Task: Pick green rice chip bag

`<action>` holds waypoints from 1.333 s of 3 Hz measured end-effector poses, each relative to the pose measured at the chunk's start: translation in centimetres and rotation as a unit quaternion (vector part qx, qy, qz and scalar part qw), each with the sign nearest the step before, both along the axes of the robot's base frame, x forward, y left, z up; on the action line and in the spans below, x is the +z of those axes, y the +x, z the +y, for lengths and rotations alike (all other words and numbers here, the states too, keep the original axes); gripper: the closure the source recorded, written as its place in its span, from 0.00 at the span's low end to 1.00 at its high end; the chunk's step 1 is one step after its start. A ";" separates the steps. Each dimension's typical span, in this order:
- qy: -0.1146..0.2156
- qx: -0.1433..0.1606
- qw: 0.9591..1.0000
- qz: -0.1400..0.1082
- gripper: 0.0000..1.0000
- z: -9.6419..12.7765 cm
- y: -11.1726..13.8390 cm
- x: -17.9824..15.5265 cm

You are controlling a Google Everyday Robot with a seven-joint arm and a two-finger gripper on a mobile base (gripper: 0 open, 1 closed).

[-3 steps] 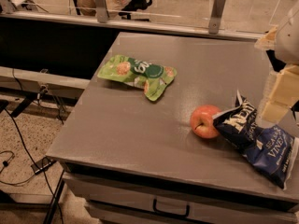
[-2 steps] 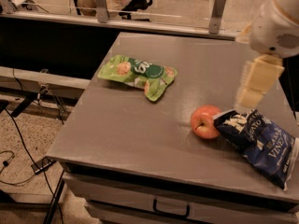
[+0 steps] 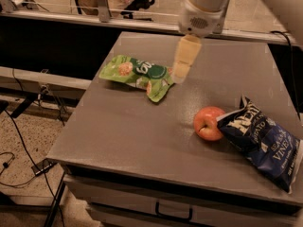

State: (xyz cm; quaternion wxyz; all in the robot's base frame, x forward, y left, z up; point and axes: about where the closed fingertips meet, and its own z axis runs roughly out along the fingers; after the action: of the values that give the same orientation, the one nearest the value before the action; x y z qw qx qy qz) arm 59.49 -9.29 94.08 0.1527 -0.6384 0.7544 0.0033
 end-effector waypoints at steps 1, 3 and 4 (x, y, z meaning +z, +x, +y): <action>0.017 0.003 1.000 0.023 0.00 5.8 4.4 -2.2; 0.023 -0.009 0.999 0.040 0.18 11.6 8.4 -6.4; 0.016 -0.018 0.998 0.063 0.49 12.4 8.6 -9.2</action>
Offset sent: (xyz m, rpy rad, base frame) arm 0.0932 0.1431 -0.0697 0.0684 0.1453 -0.0144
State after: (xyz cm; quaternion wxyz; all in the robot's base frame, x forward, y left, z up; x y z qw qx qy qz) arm 68.13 3.09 84.85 0.1157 -0.6206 0.7737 0.0529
